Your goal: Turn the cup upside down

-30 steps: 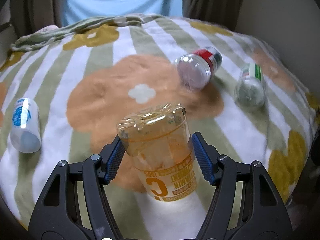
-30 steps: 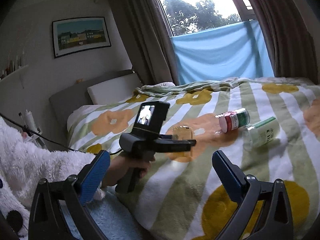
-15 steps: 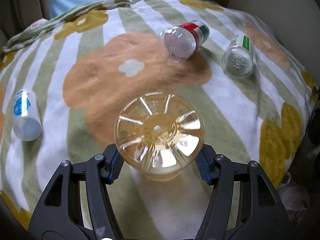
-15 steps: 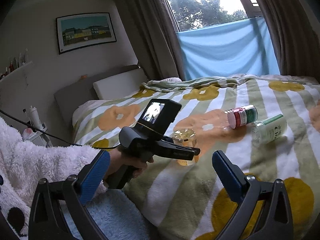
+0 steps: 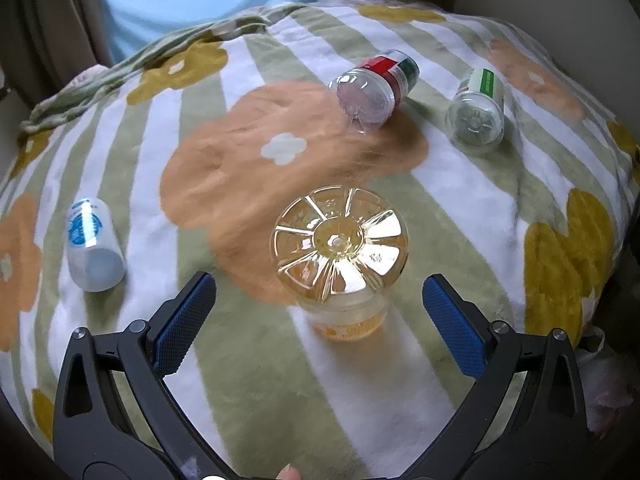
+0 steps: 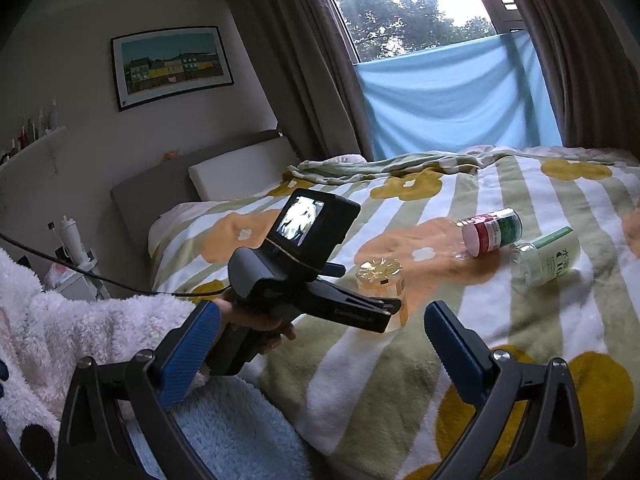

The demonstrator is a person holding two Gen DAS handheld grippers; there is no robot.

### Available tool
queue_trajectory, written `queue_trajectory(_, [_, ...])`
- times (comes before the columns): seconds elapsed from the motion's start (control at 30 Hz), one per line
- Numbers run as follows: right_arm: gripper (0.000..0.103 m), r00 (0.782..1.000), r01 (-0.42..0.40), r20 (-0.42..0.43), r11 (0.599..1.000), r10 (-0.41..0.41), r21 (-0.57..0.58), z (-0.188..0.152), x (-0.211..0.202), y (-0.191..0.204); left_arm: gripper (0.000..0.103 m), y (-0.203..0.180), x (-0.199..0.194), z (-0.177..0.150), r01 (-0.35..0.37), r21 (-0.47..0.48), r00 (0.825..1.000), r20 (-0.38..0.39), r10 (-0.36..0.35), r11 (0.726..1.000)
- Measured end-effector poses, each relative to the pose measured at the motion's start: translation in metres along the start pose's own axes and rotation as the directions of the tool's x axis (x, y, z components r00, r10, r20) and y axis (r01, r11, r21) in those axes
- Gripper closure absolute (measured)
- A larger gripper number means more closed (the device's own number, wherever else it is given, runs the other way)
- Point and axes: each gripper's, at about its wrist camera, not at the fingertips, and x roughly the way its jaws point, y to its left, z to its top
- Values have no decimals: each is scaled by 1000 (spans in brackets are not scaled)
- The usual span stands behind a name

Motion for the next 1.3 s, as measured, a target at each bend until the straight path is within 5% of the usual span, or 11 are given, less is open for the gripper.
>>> queue_trajectory(0.27, [1, 994, 108, 31, 994, -108, 6, 11, -18, 6, 0, 4, -41, -1, -1, -25, 998, 64, 3, 1000])
queue_trajectory(0.5, [1, 974, 204, 106, 978, -198, -50, 37, -43, 38, 0, 16, -118, -3, -19, -76, 978, 206, 35, 997])
queue_trajectory(0.63, [1, 949, 286, 157, 956, -273, -67, 60, -54, 61, 0, 28, -176, -11, -35, -130, 946, 315, 75, 991])
queue_trajectory(1.0, [1, 835, 503, 247, 864, -491, 17, 77, -64, 95, 0, 36, -285, -86, -171, -246, 807, 521, 279, 954])
queue_trajectory(1.17, [1, 785, 580, 279, 814, -554, -16, 69, -61, 111, 0, 32, -302, -112, -172, -288, 780, 545, 309, 942])
queue_trajectory(1.3, [1, 780, 591, 267, 806, -565, -21, 59, -60, 114, 0, 31, -309, -133, -138, -313, 766, 567, 301, 940])
